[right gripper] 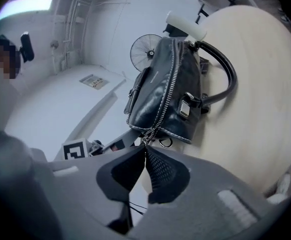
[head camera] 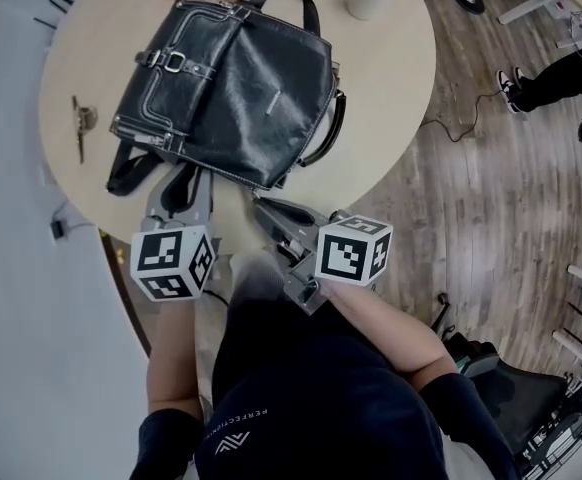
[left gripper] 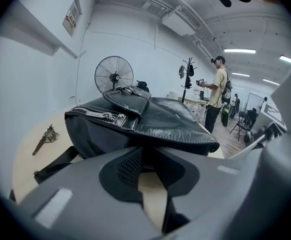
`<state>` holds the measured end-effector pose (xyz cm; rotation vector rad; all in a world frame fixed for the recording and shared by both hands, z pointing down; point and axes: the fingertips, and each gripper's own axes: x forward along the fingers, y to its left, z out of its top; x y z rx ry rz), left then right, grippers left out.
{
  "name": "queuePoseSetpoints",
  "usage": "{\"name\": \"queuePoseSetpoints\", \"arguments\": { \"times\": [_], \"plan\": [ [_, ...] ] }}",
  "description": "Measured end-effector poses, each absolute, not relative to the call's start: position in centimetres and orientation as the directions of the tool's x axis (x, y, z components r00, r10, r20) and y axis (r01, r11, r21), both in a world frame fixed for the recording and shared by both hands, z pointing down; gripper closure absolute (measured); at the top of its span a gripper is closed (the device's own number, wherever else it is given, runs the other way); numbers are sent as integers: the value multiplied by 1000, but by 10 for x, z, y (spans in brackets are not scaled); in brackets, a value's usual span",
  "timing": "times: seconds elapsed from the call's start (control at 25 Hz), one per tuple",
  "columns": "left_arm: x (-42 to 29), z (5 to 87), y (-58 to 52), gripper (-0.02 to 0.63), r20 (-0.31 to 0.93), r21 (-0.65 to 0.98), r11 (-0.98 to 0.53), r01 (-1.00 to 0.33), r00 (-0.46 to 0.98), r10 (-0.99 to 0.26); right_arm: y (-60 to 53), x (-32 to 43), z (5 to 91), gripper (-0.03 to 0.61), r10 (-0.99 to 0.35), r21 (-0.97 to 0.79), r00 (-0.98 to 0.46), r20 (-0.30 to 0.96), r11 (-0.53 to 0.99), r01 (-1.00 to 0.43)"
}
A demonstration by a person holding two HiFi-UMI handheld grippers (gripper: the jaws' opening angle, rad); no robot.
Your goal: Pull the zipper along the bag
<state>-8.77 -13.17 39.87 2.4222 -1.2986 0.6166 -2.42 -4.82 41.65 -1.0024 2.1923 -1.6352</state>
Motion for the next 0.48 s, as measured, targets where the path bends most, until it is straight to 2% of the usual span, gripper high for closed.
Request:
{"name": "queuePoseSetpoints", "arguments": {
  "times": [0.16, 0.48],
  "plan": [
    [-87, 398, -133, 529, 510, 71, -517, -853, 476, -716, -48, -20, 415, 569, -633, -976, -764, 123, 64, -209],
    [-89, 398, -134, 526, 516, 40, -492, -870, 439, -735, -48, -20, 407, 569, -612, -995, -789, 55, 32, -95]
  ]
}}
